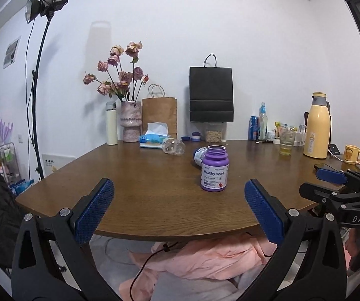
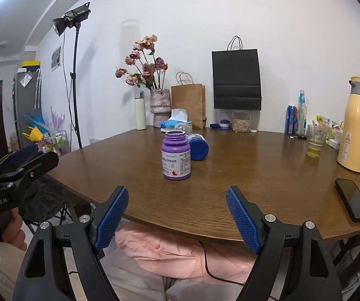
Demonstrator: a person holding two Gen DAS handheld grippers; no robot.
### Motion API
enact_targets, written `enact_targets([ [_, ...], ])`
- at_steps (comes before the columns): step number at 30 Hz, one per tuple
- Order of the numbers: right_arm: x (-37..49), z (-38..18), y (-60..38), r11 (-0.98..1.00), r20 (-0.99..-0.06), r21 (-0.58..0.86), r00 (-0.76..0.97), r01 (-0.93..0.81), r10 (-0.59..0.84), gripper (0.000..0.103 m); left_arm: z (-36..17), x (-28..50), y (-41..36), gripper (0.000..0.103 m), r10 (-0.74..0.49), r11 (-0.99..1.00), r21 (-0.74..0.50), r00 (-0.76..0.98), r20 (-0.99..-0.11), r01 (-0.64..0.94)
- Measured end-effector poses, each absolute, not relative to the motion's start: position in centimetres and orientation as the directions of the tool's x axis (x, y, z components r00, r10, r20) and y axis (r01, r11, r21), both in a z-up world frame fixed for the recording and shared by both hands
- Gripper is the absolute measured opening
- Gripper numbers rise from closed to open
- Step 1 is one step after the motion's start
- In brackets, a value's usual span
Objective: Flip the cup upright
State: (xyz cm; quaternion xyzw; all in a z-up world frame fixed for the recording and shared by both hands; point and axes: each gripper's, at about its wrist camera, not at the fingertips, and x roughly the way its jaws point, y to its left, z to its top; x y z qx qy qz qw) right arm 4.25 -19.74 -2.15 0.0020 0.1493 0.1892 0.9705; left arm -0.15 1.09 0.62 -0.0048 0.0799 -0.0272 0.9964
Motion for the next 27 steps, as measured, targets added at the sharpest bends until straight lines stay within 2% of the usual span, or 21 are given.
enact_targets([
  [27,3.88,-2.17,-19.35,0.928,-0.283,0.056,0.885,-0.369,0.369,0.085,0.67,-0.39,1.03,0.103,-0.056,0.998,-0.015,0.987,-0.153,0.054],
])
